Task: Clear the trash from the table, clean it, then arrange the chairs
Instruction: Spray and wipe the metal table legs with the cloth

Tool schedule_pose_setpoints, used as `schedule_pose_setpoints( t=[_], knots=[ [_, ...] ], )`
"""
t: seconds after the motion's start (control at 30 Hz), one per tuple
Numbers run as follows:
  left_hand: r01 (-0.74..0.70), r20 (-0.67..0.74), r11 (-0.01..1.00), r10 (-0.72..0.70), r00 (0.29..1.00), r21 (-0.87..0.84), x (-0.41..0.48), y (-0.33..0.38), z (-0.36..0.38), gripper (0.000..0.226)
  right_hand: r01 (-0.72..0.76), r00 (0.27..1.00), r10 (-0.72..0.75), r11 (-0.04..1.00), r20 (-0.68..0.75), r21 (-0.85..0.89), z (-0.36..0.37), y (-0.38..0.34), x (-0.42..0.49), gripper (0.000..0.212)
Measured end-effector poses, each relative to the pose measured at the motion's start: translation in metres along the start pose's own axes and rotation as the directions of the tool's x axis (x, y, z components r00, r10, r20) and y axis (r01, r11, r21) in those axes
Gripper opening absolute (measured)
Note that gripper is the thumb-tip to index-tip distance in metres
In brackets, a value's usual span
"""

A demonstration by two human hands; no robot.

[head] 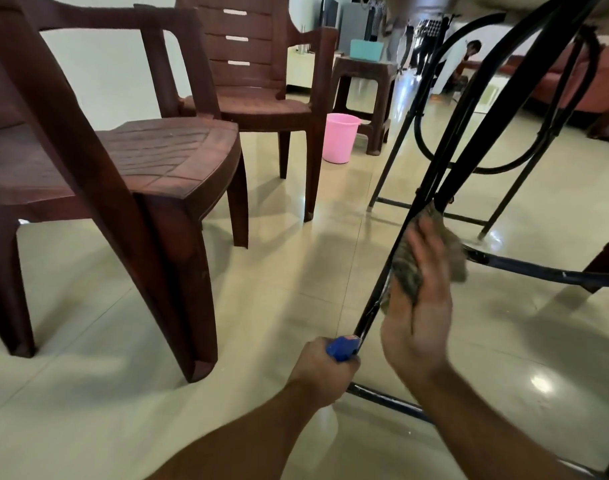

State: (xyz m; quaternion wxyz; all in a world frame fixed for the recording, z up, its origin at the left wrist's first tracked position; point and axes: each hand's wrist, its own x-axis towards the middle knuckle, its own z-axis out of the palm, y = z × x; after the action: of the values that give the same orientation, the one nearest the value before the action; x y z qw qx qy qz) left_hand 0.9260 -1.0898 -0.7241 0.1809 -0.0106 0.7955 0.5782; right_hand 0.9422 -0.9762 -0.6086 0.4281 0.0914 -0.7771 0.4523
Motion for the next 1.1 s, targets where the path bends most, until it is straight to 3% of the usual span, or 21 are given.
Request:
schedule_pose_setpoints(
  t=[0.07, 0.1, 0.17, 0.27, 0.37, 0.4, 0.43, 0.5, 0.53, 0.57, 0.6, 0.63, 0.67, 0.7, 0.77, 0.8, 0.87, 0.9, 0.93, 1.03, 1.1],
  knots=[
    [0.005, 0.004, 1.000, -0.005, 1.000, -0.001, 0.000, 0.002, -0.003, 0.025, -0.288, 0.944, 0.303, 0.950, -0.133, 0.118, 0.003, 0.016, -0.023, 0.041],
    [0.006, -0.006, 1.000, -0.006, 1.000, -0.013, 0.000, 0.002, -0.005, 0.027, -0.453, 0.846, 0.489, 0.869, -0.210, 0.199, 0.001, 0.028, -0.032, 0.034],
    [0.012, -0.033, 0.999, -0.013, 0.999, -0.040, -0.003, 0.004, -0.009, 0.024, -0.660, 0.657, 0.712, 0.702, -0.247, 0.267, -0.006, 0.047, -0.051, 0.022],
    [0.025, -0.039, 0.998, -0.027, 0.999, -0.065, -0.007, 0.002, -0.012, 0.012, -0.792, 0.558, 0.808, 0.586, -0.186, 0.168, -0.016, 0.054, -0.087, 0.016],
    [0.008, -0.079, 0.997, -0.014, 0.997, -0.082, -0.003, 0.001, -0.018, 0.014, -0.813, 0.405, 0.875, 0.478, -0.266, 0.332, -0.023, 0.041, -0.082, 0.018],
    [0.005, -0.089, 0.995, -0.014, 0.996, -0.100, -0.001, 0.002, -0.020, 0.014, -0.783, 0.399, 0.880, 0.474, -0.258, 0.403, -0.026, 0.032, -0.071, 0.017],
    [0.008, -0.090, 0.993, -0.019, 0.996, -0.120, 0.001, 0.004, -0.020, 0.016, -0.721, 0.468, 0.851, 0.524, -0.241, 0.454, -0.028, 0.023, -0.056, 0.017],
    [0.022, -0.090, 0.989, -0.036, 0.995, -0.147, 0.003, 0.010, -0.020, 0.016, -0.476, 0.772, 0.607, 0.748, -0.188, 0.463, -0.031, -0.006, -0.017, 0.021],
    [0.030, -0.100, 0.987, -0.046, 0.994, -0.157, 0.004, 0.012, -0.019, 0.017, -0.280, 0.934, 0.336, 0.898, -0.119, 0.340, -0.032, -0.014, 0.001, 0.029],
    [0.034, -0.117, 0.985, -0.054, 0.992, -0.170, 0.005, 0.014, -0.018, 0.017, -0.032, 0.999, 0.030, 0.997, 0.032, 0.068, -0.030, -0.017, 0.022, 0.041],
    [0.037, -0.132, 0.983, -0.061, 0.989, -0.182, 0.006, 0.017, -0.017, 0.018, 0.235, 0.956, -0.166, 0.927, 0.241, -0.292, -0.028, -0.011, 0.044, 0.053],
    [0.033, -0.140, 0.981, -0.061, 0.988, -0.192, 0.006, 0.019, -0.017, 0.018, 0.433, 0.888, -0.233, 0.712, 0.397, -0.552, -0.025, 0.000, 0.064, 0.059],
    [0.026, -0.140, 0.979, -0.055, 0.989, -0.203, 0.006, 0.021, -0.017, 0.018, 0.517, 0.849, -0.212, 0.522, 0.484, -0.678, -0.021, 0.014, 0.079, 0.061],
    [0.016, -0.133, 0.976, -0.046, 0.990, -0.218, 0.006, 0.023, -0.017, 0.017, 0.536, 0.837, -0.133, 0.398, 0.531, -0.745, -0.018, 0.023, 0.089, 0.060],
    [-0.010, -0.136, 0.969, -0.024, 0.990, -0.247, 0.006, 0.025, -0.021, 0.015, 0.580, 0.793, 0.020, 0.280, 0.609, -0.765, -0.010, 0.041, 0.082, 0.060],
    [-0.030, -0.149, 0.971, -0.006, 0.989, -0.239, 0.006, 0.027, -0.024, 0.015, 0.664, 0.715, 0.050, 0.260, 0.697, -0.701, -0.009, 0.052, 0.072, 0.061],
    [-0.070, -0.170, 0.976, 0.035, 0.985, -0.205, 0.007, 0.029, -0.029, 0.017, 0.857, 0.443, 0.024, 0.281, 0.896, -0.431, -0.018, 0.066, 0.055, 0.061],
    [-0.079, -0.179, 0.977, 0.042, 0.983, -0.200, 0.007, 0.028, -0.031, 0.018, 0.893, 0.349, 0.011, 0.300, 0.937, -0.336, -0.023, 0.068, 0.057, 0.064],
    [-0.076, -0.179, 0.977, 0.040, 0.983, -0.201, 0.006, 0.027, -0.032, 0.018, 0.888, 0.354, 0.020, 0.305, 0.935, -0.343, -0.028, 0.069, 0.064, 0.069],
    [-0.069, -0.143, 0.973, 0.038, 0.989, -0.220, 0.002, 0.025, -0.036, 0.012, 0.674, 0.720, -0.078, 0.314, 0.689, -0.669, -0.023, 0.059, 0.088, 0.080],
    [-0.069, -0.134, 0.979, 0.043, 0.990, -0.193, -0.001, 0.022, -0.038, 0.010, 0.530, 0.837, -0.086, 0.370, 0.540, -0.763, -0.012, 0.053, 0.076, 0.081]
  ],
)
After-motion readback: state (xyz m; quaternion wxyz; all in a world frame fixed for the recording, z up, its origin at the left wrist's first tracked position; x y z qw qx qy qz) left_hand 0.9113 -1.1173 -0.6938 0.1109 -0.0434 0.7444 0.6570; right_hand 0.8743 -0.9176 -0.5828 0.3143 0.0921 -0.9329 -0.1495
